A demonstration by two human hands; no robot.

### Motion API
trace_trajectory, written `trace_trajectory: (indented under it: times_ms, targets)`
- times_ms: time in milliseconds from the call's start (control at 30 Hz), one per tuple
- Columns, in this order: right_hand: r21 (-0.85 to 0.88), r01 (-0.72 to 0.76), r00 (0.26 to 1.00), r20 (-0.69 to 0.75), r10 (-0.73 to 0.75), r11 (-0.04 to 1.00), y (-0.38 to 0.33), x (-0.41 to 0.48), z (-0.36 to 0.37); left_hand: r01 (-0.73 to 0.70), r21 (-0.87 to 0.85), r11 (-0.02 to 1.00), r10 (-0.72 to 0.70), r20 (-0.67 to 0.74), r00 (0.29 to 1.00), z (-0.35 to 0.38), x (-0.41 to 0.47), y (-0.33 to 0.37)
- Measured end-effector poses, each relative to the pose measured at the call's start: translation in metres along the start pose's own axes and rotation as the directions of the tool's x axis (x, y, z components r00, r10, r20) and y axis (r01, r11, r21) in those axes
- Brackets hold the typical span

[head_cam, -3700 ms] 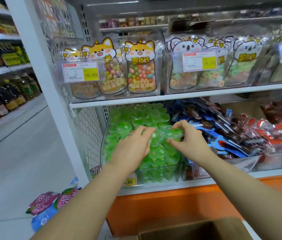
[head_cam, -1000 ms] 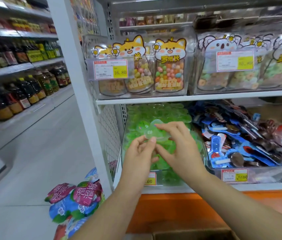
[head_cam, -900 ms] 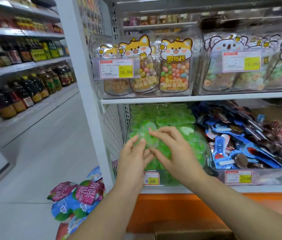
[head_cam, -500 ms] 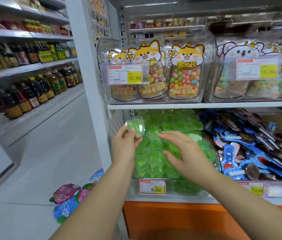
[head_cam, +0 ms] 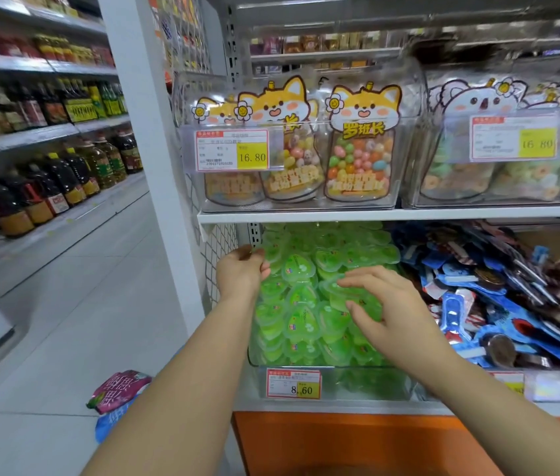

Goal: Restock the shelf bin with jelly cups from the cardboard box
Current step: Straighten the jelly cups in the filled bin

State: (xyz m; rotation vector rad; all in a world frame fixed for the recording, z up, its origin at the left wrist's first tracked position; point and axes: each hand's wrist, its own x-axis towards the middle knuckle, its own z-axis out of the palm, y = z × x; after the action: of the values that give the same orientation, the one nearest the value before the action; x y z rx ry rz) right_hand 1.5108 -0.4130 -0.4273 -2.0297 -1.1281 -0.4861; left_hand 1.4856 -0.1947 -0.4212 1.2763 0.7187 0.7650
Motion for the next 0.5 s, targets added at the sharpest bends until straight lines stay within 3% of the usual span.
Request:
trace_trajectory:
  times_ms: [500]
  targets:
    - [0.012, -0.028, 1.0, 0.005, 0.028, 1.0, 0.0023, 0.0, 0.0023, -0.036, 0.059, 0.998, 0.035, 0.018, 0.999, -0.0023, 0.0029, -0.0014]
